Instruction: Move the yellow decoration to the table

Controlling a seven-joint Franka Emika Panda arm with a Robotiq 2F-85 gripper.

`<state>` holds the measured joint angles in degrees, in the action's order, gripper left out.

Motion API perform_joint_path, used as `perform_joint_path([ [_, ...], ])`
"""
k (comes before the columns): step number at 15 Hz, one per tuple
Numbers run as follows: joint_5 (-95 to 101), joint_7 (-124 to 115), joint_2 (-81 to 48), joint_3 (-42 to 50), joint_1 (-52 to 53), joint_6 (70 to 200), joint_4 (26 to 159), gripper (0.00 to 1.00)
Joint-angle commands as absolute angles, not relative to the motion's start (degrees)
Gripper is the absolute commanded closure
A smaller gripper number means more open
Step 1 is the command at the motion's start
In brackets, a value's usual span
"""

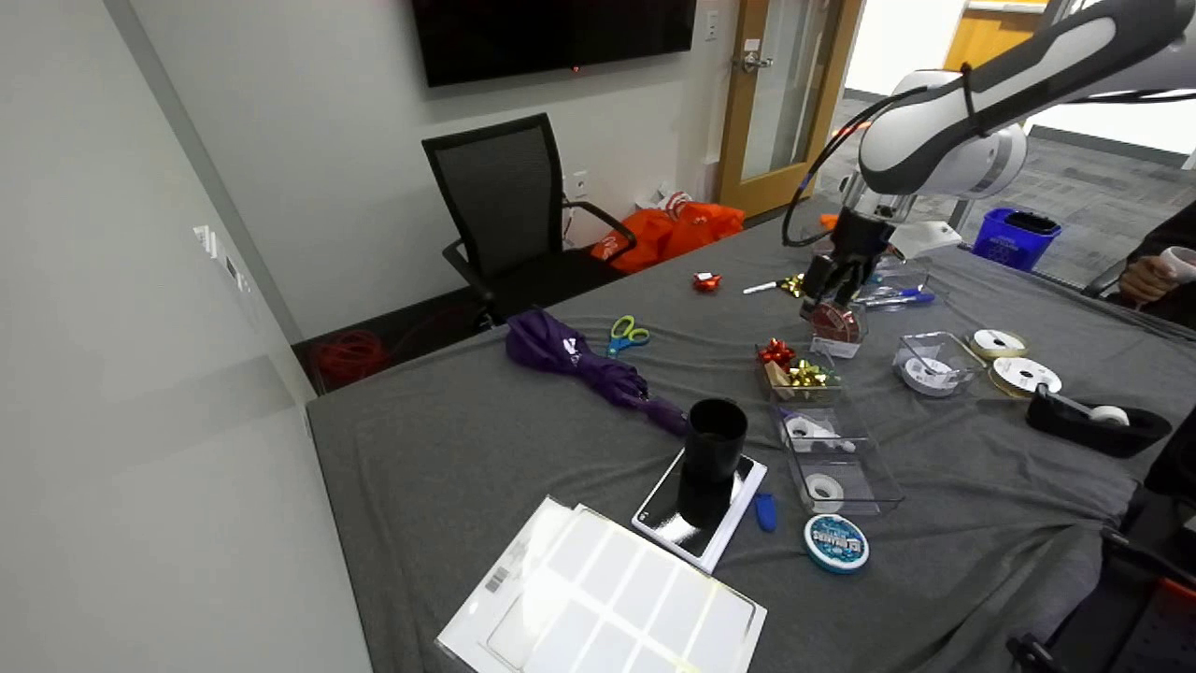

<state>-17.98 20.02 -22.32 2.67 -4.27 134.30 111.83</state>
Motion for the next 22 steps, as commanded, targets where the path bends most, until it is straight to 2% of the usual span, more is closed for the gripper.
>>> perform_joint_path([
  [1, -17.22, 18.23, -27.58, 0.86, -6.78, 133.16, 106.65, 0.0],
  [22, -12.18, 15.54, -34.48, -0.51, -8.34, 134.55, 105.5, 0.0],
])
